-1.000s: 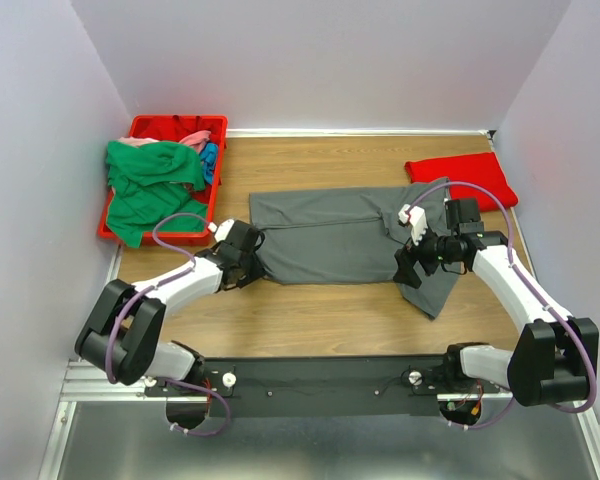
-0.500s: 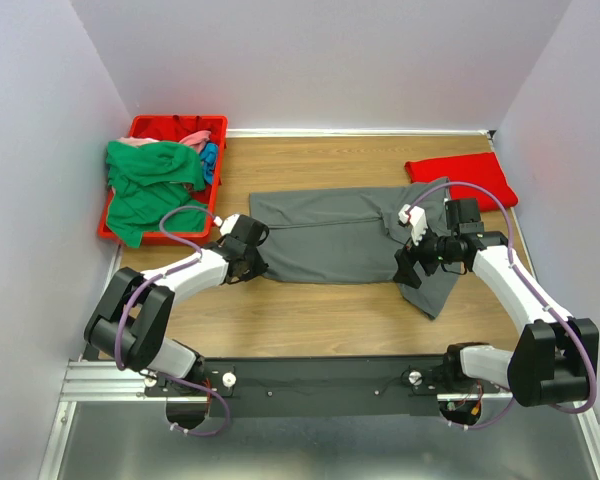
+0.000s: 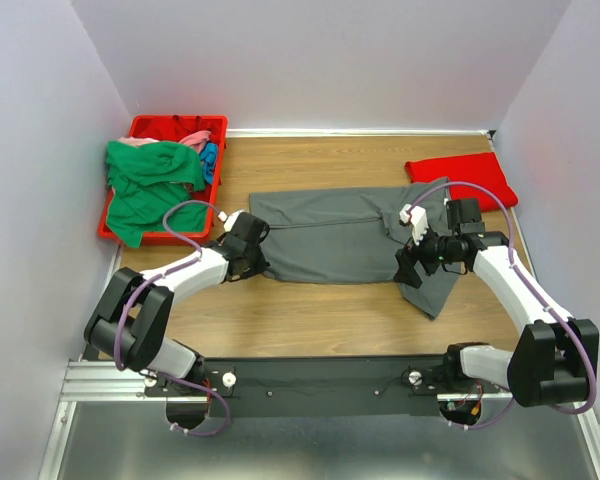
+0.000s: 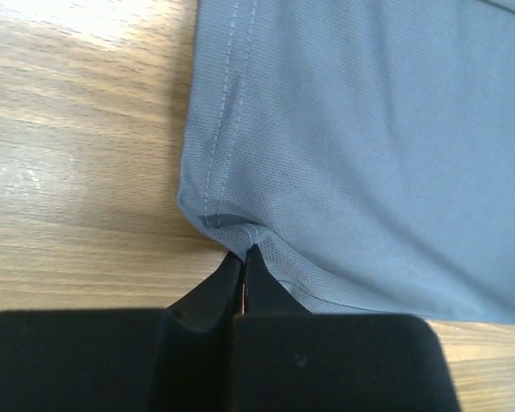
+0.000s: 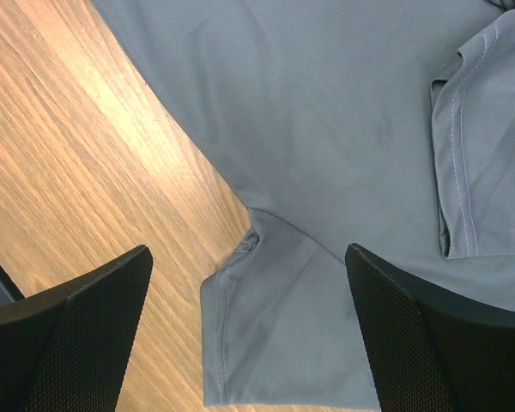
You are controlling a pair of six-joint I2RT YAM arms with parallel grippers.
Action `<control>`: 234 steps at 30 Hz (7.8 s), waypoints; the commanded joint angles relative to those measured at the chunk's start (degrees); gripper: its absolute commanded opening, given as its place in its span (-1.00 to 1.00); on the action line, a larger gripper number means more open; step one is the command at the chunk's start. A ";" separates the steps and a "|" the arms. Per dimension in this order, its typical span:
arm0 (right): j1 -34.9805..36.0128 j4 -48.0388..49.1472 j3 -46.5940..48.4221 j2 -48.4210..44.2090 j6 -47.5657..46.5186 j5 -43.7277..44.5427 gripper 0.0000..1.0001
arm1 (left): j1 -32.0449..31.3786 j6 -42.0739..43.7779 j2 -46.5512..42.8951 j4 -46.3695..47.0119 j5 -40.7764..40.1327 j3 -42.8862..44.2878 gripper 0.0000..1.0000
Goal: Fold and stack the t-shirts
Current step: Fold the tshirt
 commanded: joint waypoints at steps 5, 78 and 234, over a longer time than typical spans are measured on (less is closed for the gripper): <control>-0.62 0.47 -0.80 -1.25 -0.59 -1.14 0.99 | -0.21 2.62 -5.80 0.99 2.26 -0.78 -1.00; 3.59 -8.23 -6.96 15.10 -13.34 29.88 -0.29 | 1.02 7.37 -18.38 4.85 8.85 -7.55 -1.00; -3.70 -5.68 31.72 23.89 -12.55 24.96 -0.99 | 13.42 12.91 -3.18 2.39 13.86 5.10 -1.00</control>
